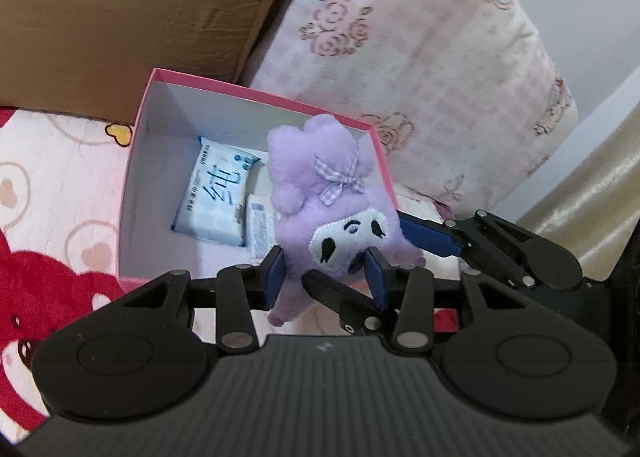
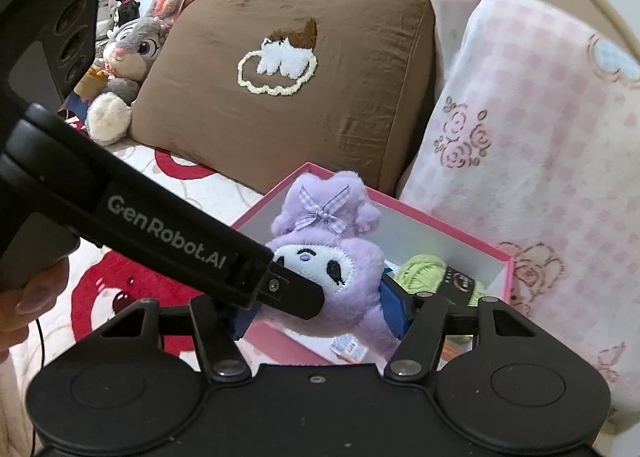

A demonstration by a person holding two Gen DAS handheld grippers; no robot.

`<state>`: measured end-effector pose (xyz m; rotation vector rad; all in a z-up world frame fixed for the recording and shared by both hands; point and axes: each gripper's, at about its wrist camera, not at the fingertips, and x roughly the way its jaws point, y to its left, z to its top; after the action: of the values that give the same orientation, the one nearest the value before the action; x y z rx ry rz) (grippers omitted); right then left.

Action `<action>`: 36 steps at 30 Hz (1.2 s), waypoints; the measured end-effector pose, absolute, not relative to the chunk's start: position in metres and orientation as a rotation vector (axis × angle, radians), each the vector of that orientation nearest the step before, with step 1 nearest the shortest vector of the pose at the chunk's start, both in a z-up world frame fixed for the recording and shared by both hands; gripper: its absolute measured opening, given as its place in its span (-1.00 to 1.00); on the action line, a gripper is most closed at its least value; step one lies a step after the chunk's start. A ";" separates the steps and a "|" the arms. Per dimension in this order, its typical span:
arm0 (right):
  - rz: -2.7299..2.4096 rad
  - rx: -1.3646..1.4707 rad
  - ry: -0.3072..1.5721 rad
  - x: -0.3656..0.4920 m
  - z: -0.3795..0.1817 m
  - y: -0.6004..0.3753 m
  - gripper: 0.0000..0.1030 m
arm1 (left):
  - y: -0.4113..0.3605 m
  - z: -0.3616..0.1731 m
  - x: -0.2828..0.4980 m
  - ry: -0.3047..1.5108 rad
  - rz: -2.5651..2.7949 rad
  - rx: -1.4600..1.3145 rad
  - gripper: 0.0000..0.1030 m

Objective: Organize objects
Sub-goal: 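Carry the purple plush toy with the left tool into the pink box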

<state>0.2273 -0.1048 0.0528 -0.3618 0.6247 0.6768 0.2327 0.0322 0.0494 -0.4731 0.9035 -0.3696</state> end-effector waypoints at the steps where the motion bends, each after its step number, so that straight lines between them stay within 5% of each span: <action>1: 0.683 -0.354 0.623 0.232 0.049 -0.102 0.30 | 0.035 0.047 0.237 0.903 -0.363 -0.471 -0.19; 36: 0.730 -0.023 0.950 0.322 -0.062 -0.103 0.28 | 0.035 -0.039 0.288 0.903 -0.286 -0.300 -0.25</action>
<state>0.3222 -0.1027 -0.0616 -0.0231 0.9497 0.7304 0.2884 0.0355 -0.0393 -0.3005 0.9034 -0.2863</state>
